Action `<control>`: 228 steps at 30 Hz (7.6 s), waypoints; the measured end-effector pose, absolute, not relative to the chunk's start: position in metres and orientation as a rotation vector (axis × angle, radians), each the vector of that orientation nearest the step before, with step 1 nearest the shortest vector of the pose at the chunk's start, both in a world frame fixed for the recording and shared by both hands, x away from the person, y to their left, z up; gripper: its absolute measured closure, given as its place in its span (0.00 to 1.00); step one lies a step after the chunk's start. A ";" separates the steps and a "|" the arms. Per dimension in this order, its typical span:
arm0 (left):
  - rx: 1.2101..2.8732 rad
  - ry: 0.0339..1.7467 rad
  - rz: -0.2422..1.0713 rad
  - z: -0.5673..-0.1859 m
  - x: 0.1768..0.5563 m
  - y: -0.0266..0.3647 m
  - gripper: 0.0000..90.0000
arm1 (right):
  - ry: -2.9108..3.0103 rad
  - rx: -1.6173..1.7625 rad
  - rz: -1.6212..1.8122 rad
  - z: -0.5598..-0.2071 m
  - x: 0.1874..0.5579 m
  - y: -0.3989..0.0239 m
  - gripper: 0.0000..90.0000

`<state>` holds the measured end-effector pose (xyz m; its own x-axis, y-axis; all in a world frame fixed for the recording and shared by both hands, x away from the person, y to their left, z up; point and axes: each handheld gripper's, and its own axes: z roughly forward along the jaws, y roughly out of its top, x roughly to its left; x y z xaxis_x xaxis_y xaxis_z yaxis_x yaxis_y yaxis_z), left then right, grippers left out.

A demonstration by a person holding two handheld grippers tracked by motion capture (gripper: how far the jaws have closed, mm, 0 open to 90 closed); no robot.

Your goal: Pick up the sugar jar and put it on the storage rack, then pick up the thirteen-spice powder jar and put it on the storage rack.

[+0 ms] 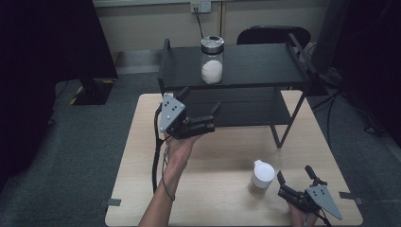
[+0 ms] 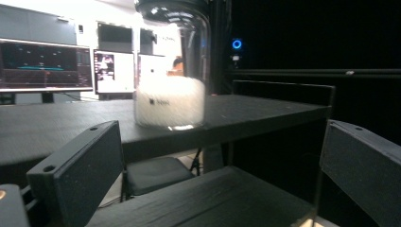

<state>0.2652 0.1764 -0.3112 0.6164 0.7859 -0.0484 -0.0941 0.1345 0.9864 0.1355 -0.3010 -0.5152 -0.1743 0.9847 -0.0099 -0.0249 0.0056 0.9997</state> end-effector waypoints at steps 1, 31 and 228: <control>1.285 0.675 0.716 -0.314 0.263 0.176 0.00 | 1.322 1.097 1.342 -0.515 0.135 -0.301 0.03; 1.284 0.762 0.718 -0.386 0.221 0.171 0.00 | 1.323 1.096 1.343 -0.515 0.135 -0.301 0.03; 1.369 0.873 0.877 -0.517 0.171 0.152 0.00 | 1.709 0.951 1.503 -0.458 0.151 -0.286 0.34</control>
